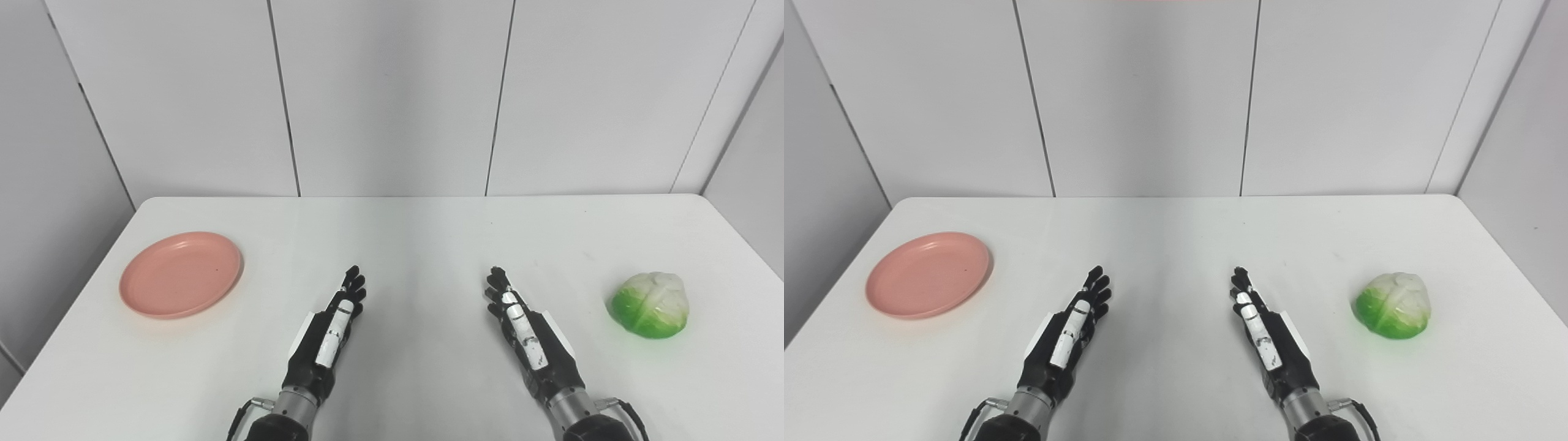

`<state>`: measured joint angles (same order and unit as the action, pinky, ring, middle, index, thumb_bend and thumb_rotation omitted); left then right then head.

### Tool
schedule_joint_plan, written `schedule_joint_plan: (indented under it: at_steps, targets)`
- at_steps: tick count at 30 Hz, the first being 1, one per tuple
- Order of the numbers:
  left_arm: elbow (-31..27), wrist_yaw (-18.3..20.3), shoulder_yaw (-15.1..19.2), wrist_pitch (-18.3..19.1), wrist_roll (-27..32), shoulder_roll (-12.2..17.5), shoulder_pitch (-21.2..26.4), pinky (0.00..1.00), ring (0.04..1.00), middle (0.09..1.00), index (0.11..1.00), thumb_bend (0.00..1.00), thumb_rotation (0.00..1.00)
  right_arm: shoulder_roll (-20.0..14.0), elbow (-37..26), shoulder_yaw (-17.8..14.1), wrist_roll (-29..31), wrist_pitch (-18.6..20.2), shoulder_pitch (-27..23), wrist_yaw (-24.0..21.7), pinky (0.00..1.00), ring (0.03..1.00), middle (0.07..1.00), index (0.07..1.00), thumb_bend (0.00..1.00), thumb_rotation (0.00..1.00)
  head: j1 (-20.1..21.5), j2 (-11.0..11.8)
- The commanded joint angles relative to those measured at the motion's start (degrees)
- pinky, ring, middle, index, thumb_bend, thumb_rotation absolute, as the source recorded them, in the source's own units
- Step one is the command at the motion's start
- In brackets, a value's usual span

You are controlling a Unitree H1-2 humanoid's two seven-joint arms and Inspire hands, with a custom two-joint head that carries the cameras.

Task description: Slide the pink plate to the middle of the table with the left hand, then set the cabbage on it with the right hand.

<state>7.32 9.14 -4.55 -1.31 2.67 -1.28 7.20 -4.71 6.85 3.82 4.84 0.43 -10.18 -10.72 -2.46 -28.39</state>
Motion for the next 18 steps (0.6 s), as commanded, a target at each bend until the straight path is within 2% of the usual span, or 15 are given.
schedule_joint_plan:
  at_steps: [1,18]
  targets:
    - [3.56,-0.06,0.00,0.53,0.77,-0.13,-5.19,1.00,0.989,0.997,0.994,0.46,1.00,0.17,1.84,-0.05,0.26,0.10,1.77,-0.20,1.00,1.000,1.000,1.000,0.23,1.00,-0.08,-0.05]
    - [3.13,-0.15,-0.04,1.07,0.67,-0.13,-5.28,1.00,0.990,0.996,0.994,0.46,1.00,0.13,1.88,-0.01,0.08,0.10,1.71,-0.13,1.00,1.000,1.000,1.000,0.22,1.00,0.00,-0.32]
